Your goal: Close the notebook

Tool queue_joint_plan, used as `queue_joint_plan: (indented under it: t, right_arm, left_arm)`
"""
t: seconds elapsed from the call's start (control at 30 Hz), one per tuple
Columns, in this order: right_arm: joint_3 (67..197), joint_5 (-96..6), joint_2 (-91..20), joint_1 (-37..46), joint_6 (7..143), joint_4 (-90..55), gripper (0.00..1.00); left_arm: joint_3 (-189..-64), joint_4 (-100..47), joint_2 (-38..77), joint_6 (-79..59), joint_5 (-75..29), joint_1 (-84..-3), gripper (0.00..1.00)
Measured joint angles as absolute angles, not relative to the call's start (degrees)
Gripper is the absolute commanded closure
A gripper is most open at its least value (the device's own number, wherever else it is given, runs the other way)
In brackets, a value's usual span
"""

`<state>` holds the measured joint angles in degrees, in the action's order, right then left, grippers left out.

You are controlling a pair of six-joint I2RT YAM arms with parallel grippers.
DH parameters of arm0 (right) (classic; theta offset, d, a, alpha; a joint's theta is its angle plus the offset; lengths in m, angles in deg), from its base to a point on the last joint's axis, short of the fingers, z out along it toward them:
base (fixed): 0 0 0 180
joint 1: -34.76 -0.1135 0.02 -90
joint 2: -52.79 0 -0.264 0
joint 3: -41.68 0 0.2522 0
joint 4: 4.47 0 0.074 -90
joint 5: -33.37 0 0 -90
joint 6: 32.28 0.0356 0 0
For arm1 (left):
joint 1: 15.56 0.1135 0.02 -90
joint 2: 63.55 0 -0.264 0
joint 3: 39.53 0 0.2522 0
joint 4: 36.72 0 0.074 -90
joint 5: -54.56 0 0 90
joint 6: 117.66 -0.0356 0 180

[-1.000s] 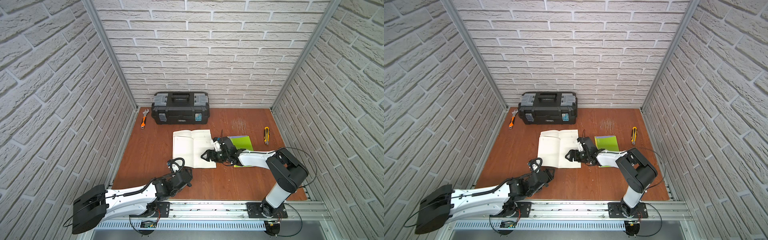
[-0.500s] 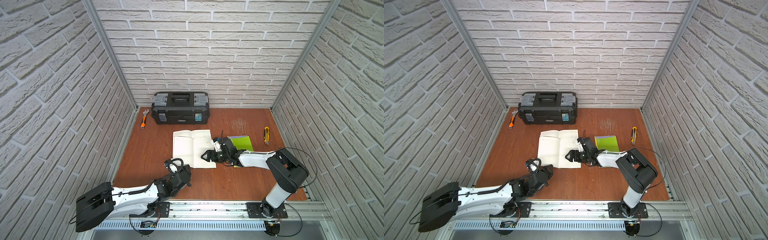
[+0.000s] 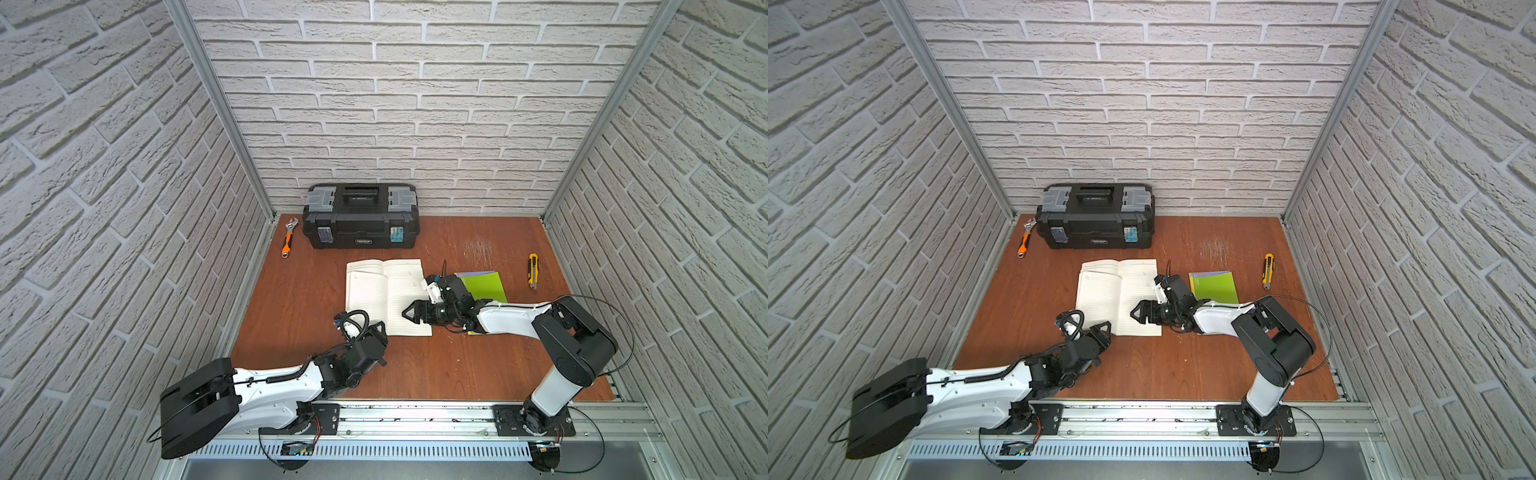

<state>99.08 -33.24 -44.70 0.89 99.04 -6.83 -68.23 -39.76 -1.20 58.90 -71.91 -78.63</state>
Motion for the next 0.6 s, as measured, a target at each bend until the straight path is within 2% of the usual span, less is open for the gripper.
queue_joint_plan:
  t: [0.33, 0.6]
  right_arm:
    - [99.01, -33.21, -44.70, 0.89, 98.93, -6.74, 0.13]
    - [98.68, -33.17, -44.70, 0.89, 98.91, -6.13, 0.13]
  left_arm:
    - [-71.94, -40.13, -0.05, 55.74, -70.64, -78.56, 0.49]
    - [-76.88, -42.69, 6.40, 52.74, -67.25, -78.23, 0.49]
